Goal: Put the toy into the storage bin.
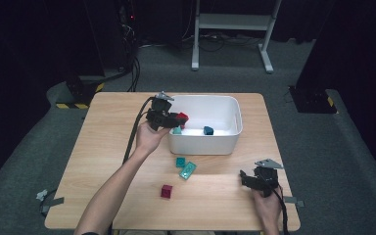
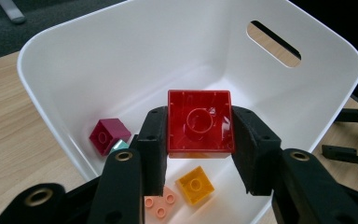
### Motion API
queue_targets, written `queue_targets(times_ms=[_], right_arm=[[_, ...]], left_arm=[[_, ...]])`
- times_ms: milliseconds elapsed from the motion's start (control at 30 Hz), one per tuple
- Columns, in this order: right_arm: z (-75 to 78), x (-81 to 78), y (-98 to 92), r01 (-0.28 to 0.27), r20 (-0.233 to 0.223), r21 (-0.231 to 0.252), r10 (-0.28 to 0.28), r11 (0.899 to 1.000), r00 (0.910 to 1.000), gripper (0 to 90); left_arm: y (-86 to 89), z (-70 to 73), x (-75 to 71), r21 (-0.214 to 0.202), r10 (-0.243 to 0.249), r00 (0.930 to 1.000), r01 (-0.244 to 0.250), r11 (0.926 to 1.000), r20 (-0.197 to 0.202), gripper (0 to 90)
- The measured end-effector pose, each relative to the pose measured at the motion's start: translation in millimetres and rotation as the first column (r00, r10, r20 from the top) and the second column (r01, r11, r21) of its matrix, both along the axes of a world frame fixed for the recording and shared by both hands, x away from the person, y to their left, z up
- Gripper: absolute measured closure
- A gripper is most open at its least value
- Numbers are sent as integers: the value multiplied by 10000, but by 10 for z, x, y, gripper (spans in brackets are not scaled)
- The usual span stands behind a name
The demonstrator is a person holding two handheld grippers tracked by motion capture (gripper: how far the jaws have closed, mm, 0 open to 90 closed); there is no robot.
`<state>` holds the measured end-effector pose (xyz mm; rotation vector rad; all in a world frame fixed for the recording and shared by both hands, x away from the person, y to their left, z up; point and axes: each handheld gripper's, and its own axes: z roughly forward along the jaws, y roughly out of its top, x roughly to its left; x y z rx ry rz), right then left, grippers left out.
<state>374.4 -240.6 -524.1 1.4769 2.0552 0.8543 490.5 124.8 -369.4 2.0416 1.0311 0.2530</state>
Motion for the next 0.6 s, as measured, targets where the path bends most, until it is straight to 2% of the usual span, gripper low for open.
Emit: queue_targets(times_ms=[400, 500, 600], right_arm=[[0, 0, 0, 2, -2, 3, -2, 10000, 10000, 192], [0, 0, 0, 0, 1, 2, 0, 10000, 10000, 192], [0, 0, 0, -1, 0, 1, 1, 10000, 10000, 192]], left_arm=[[-58, -73, 59, 233, 108, 9999, -107, 9997, -56, 570], [-68, -72, 59, 279, 173, 9998, -174, 9995, 50, 482], [-61, -53, 37, 331, 198, 9997, -203, 9992, 151, 433]])
